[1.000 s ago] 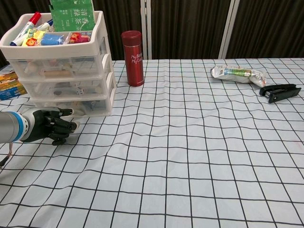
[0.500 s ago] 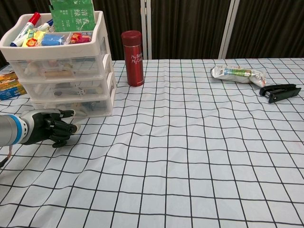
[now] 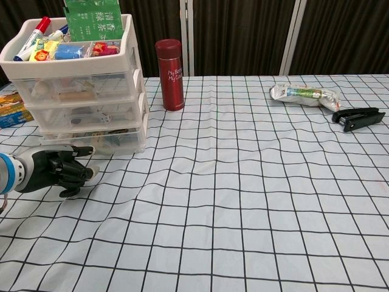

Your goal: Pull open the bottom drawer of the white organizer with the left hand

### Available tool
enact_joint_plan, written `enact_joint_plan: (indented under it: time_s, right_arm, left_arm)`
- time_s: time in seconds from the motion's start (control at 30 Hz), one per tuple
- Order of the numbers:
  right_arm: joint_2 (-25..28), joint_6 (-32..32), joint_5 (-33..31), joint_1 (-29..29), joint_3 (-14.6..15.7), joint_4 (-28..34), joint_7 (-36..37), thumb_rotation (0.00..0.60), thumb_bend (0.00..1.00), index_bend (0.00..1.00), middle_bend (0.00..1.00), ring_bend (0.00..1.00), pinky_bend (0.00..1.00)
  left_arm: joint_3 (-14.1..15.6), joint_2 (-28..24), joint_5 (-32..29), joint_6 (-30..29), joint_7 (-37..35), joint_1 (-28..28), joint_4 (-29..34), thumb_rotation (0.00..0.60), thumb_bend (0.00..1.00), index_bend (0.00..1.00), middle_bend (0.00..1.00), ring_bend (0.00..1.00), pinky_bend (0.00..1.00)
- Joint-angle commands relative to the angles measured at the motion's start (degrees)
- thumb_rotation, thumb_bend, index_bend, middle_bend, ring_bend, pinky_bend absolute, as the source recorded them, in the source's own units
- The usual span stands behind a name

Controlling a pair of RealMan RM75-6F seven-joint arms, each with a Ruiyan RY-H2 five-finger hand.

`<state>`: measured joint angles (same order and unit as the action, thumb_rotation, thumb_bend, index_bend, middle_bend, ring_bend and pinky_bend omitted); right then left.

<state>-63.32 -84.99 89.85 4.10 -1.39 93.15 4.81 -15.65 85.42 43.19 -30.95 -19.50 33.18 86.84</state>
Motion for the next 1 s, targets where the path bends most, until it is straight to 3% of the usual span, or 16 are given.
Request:
enact_joint_plan:
  time_s: [0.03,0.23,0.33,0.47,0.53,0.6,0.73,1.0]
  right_arm:
    - [0.02,-0.03,-0.02,-0.02,-0.01,0.01,0.0,0.6,0.03,0.03,0.0,0.0,0.0]
    - [0.03,-0.25,0.23,-0.12,0.1,0.13,-0.09,0.6,0.03,0.03,0.0,0.0,0.0]
    - [0.04,-0.4,0.29,-0.19,0.1,0.19,-0.13,0.6,0.03,0.03,0.0,0.0,0.0]
    - [-0.03,-0.34,0.28,-0.19,0.14,0.22,-0.3,0.6,0.03,0.03,0.0,0.0,0.0]
    - [-0.06,-0.37,0.44,-0.22,0.24,0.3,-0.44,0.6,0.03,0.03,0.0,0.0,0.0]
    - [-0.04,-0.58,0.57,-0.31,0.26,0.36,-0.43,0.6,0.03,0.03,0.0,0.0,0.0]
    - [0.04,-0.72,0.57,-0.38,0.24,0.39,-0.27,0.6,0.03,0.03,0.0,0.0,0.0]
    - [0.2,-0.75,0.48,-0.37,0.14,0.38,0.06,0.6,0.03,0.03,0.0,0.0,0.0]
  left_arm:
    - [1.03,-1.44,2.69,-0.86,-0.52,-1.59,1.85,0.6,0.65,0.22,0.96,0.92,0.81]
    - [3.48,-3.14,8.89,-5.53,0.48,-4.68,4.67,0.6,0.65,0.21,0.96,0.92,0.8]
    - [5.18,-3.85,13.68,-10.91,2.52,-6.82,6.15,0.6,0.65,0.15,0.96,0.92,0.8]
    - [7.78,-4.61,19.65,-20.82,11.27,-8.82,7.05,0.6,0.64,0.08,0.96,0.92,0.8]
    - [8.62,-4.94,22.1,-27.73,19.16,-9.82,7.79,0.6,0.64,0.05,0.96,0.92,0.8]
    - [8.73,-4.96,21.64,-31.6,25.17,-10.3,8.93,0.6,0.64,0.04,0.96,0.92,0.8]
    - [8.18,-5.03,18.13,-33.2,32.08,-9.72,10.35,0.6,0.64,0.03,0.96,0.92,0.8]
    - [6.64,-4.11,11.43,-31.85,36.7,-7.66,10.06,0.6,0.64,0.15,0.96,0.92,0.8]
